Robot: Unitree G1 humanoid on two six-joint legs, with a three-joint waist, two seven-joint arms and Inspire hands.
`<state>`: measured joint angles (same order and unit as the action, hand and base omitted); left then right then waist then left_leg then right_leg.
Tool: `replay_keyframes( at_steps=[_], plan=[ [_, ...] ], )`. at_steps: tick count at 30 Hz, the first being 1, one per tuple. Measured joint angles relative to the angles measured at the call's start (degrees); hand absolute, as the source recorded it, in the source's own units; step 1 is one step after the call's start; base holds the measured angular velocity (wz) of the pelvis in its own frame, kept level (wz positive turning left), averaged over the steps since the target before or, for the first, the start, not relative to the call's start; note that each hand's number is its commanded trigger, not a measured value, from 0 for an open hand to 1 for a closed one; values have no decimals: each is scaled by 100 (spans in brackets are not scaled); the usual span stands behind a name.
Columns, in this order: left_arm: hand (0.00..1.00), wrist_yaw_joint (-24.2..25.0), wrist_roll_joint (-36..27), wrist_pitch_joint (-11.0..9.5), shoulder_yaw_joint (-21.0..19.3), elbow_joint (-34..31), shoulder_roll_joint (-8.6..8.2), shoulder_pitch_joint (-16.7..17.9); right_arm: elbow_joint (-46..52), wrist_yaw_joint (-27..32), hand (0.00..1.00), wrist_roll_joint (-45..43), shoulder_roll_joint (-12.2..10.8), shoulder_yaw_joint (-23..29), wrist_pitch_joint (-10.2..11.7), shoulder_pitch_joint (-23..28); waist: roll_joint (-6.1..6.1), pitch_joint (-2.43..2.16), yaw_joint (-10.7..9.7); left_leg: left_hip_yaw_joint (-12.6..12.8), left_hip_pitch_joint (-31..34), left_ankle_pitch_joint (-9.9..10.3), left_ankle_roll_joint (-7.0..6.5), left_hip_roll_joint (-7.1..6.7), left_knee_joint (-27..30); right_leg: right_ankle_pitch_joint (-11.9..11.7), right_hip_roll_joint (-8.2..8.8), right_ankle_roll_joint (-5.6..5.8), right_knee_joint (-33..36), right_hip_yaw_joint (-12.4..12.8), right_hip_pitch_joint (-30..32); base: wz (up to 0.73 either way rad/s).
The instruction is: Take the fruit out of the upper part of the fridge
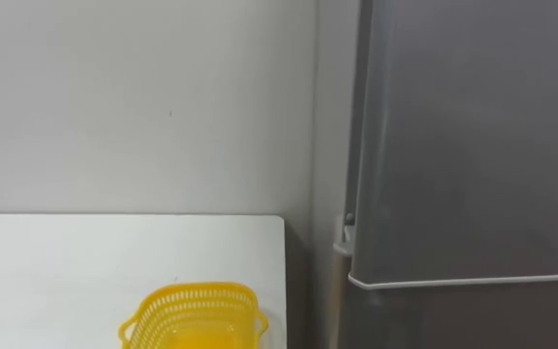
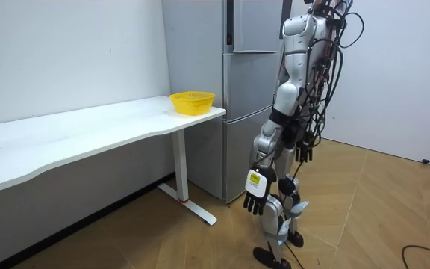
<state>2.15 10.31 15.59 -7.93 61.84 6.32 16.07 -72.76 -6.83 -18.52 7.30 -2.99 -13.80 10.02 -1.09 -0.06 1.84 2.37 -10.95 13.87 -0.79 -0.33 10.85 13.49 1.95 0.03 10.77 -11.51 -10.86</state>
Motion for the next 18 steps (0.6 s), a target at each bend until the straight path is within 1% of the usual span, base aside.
replay_keyframes(
  at_steps=[1, 3, 4, 6, 7, 9, 10, 12, 13, 14, 15, 16, 17, 18],
  plan=[
    [0, -55, -120, 0, -43, 0, -2, 1, 3, 14, 0, 4, 0, 0, 0, 0, 0, 0, 0, -14, 6, 1, -1, -1, -2, 0, -2, 0, 0, -18, -1, 10],
    [0, -335, -618, -19, -307, 8, -18, 65, -9, 55, 0, -6, 6, 7, 0, -16, 11, -2, 17, -29, -9, 1, -1, -1, -28, 0, -4, 0, -2, -39, -15, 7],
    [0, -422, -736, -25, -383, 9, -19, 96, -15, 57, 0, 0, 7, 4, 0, -25, 11, -3, 29, -44, -12, 1, -1, -1, -30, 0, -4, 0, 0, -52, -22, 6],
    [0, -785, -1241, -73, -646, 8, -21, 136, -34, 72, 0, 8, 8, 4, 0, -38, 11, -2, 26, -98, -5, 1, -1, -6, -27, 0, 9, -1, -3, -114, -27, 8],
    [0, -866, -1344, -75, -703, 8, -24, 142, -38, 74, 0, 10, 8, 6, -2, -35, 13, -2, 36, -100, -3, 1, -1, -7, -25, 0, 10, -1, -4, -116, -28, 5],
    [0, -1217, -1851, -121, -964, 10, -44, 170, -50, 78, 0, 89, 12, 45, 1, -33, 17, -2, 46, -121, 2, 1, -1, -10, -18, 0, 12, -1, -11, -135, -39, 0],
    [0, -1315, -1995, -149, -1022, 10, -50, 185, -52, 80, 0, 94, 17, 59, 1, -31, 22, -2, 60, -121, 2, 1, -1, -12, -11, 0, 14, -1, -11, -139, -42, 0],
    [0, -1739, -2796, -285, -1365, -29, -81, 106, -38, 168, 0, 117, 25, 172, 6, 3, 59, -5, 175, -119, 0, 1, -1, -18, -13, 1, 18, 1, 0, -120, -32, 0],
    [0, -1857, -3014, -315, -1465, -112, -99, 97, -35, 199, 0, 127, 25, 175, 7, 10, 65, -4, 191, -118, 0, 1, -2, -19, -16, 1, 20, 2, 4, -125, -29, 0],
    [0, -2072, -3370, -408, -1624, -293, -130, 111, -28, 246, 0, 149, 25, 192, 9, 19, 79, -2, 236, -123, -2, 1, -2, -19, -22, 2, 23, 3, 7, -128, -26, 0],
    [0, -2252, -3642, -478, -1769, -479, -138, 102, -23, 259, 0, 147, 27, 215, 15, 19, 88, -4, 326, -125, -2, 1, -2, -17, -31, 2, 37, 3, 17, -128, -13, 0],
    [0, -2336, -3769, -514, -1826, -585, -137, 93, -15, 262, 0, 147, 28, 215, 19, 17, 95, -5, 351, -127, -1, 1, -2, -15, -36, 2, 46, 3, 17, -131, -11, 0],
    [0, -2504, -4003, -623, -1893, -824, -137, 96, 1, 293, 0, 147, 38, 215, 51, 15, 100, -5, 401, -144, 3, 1, -2, -16, -47, 2, 45, 3, 15, -139, -9, 0],
    [0, -2592, -4116, -686, -1900, -947, -138, 100, 12, 307, 0, 146, 47, 215, 71, 18, 108, -7, 449, -145, 3, 1, -2, -17, -54, 3, 44, 3, 16, -135, -6, 0]
  ],
)
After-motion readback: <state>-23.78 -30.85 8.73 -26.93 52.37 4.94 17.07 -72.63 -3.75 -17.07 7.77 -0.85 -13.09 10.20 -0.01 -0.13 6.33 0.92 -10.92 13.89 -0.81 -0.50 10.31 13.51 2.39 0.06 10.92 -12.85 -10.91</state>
